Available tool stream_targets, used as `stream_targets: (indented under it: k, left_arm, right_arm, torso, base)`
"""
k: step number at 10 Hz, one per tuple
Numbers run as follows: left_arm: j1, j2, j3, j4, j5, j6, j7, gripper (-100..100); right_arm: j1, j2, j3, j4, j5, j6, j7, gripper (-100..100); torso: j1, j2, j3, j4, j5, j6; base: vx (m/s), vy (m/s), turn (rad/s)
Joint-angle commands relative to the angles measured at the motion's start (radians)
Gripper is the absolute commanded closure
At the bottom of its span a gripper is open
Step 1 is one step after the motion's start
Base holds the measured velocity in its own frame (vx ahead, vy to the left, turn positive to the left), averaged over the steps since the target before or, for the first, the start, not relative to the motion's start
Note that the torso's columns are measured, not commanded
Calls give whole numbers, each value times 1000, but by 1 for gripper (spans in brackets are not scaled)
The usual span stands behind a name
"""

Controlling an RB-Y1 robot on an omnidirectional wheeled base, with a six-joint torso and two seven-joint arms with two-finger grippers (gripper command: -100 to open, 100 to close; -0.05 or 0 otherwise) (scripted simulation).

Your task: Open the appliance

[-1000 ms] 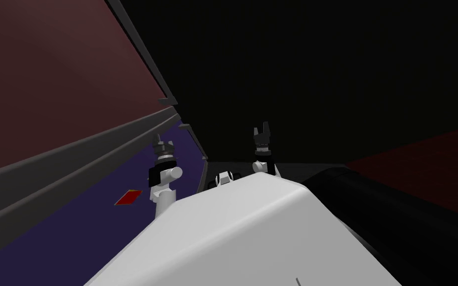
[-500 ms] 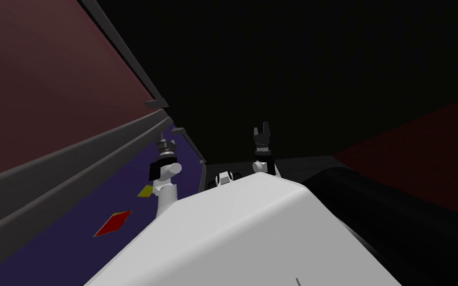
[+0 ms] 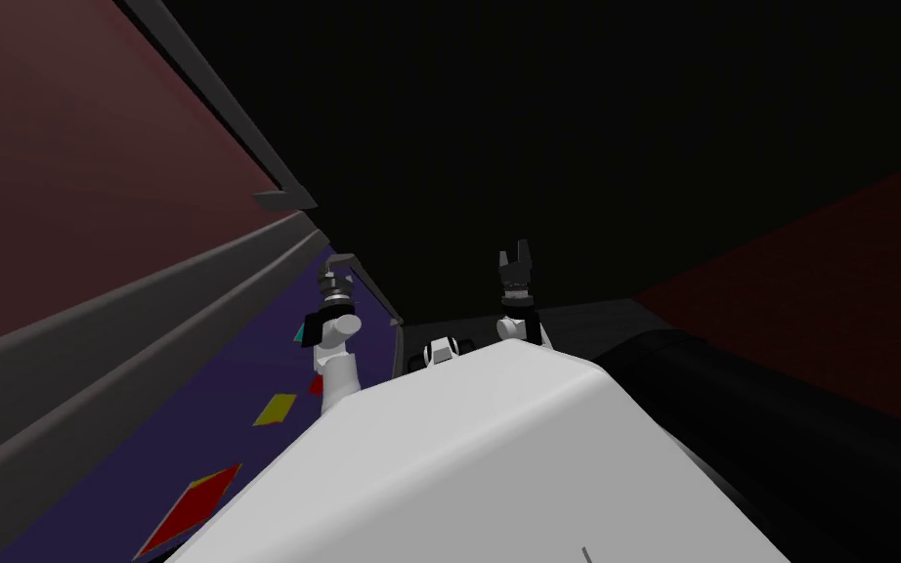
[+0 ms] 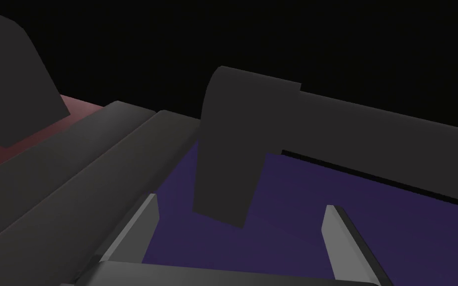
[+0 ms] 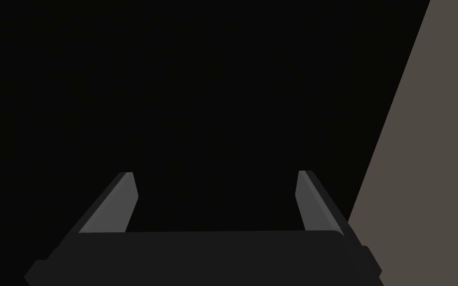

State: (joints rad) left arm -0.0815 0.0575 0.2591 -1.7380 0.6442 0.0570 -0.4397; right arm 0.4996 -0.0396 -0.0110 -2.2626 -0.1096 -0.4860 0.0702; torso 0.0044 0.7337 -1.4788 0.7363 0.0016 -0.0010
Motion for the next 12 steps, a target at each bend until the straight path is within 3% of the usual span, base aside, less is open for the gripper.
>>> stream_targets:
  k: [1, 3, 4, 5, 6, 7, 8, 12]
  left_arm:
    - [-4, -15, 4, 3, 3, 6, -4, -100]
    - [-21, -15, 25, -19, 9, 54, -9, -100]
    - [-10, -18, 17, -18, 8, 45, -7, -100]
    - [-8, -17, 9, -3, 4, 18, -6, 100]
    - [-15, -16, 14, -15, 6, 32, -7, 100]
    - [-17, -20, -29, -23, 9, 36, -11, 100]
    - [-17, -20, -29, -23, 9, 36, -11, 100]
    - [-14, -31, -111, -38, 16, 58, -18, 100]
  right_arm:
    - [0, 0, 0, 0, 0, 0, 0, 0]
    - [0, 0, 0, 0, 0, 0, 0, 0]
    - [0, 0, 0, 0, 0, 0, 0, 0]
    - [0, 0, 0, 0, 0, 0, 0, 0]
    - [0, 0, 0, 0, 0, 0, 0, 0]
    - [0, 0, 0, 0, 0, 0, 0, 0]
    - [-1, 0, 0, 0, 0, 0, 0, 0]
    - [-1, 0, 0, 0, 0, 0, 0, 0]
  torso:
    - [-2, 2, 1, 1, 0, 0]
    - [-2, 1, 0, 2, -2, -1]
    - [-1, -2, -2, 2, -2, -1]
    - [-1, 2, 1, 1, -1, 0]
    - [0, 6, 4, -1, 2, 2]
    - [1, 4, 3, -2, 3, -1]
    - [-5, 8, 5, -3, 3, 4]
    - [-1, 4, 2, -1, 2, 1]
  base:
    - [7, 1, -6]
    - [82, -16, 50]
    - [51, -17, 13]
    - [-40, 21, -49]
    - [-23, 14, -37]
    - [-157, -88, -165]
    - [-218, -156, -163]
    - [-210, -149, -146]
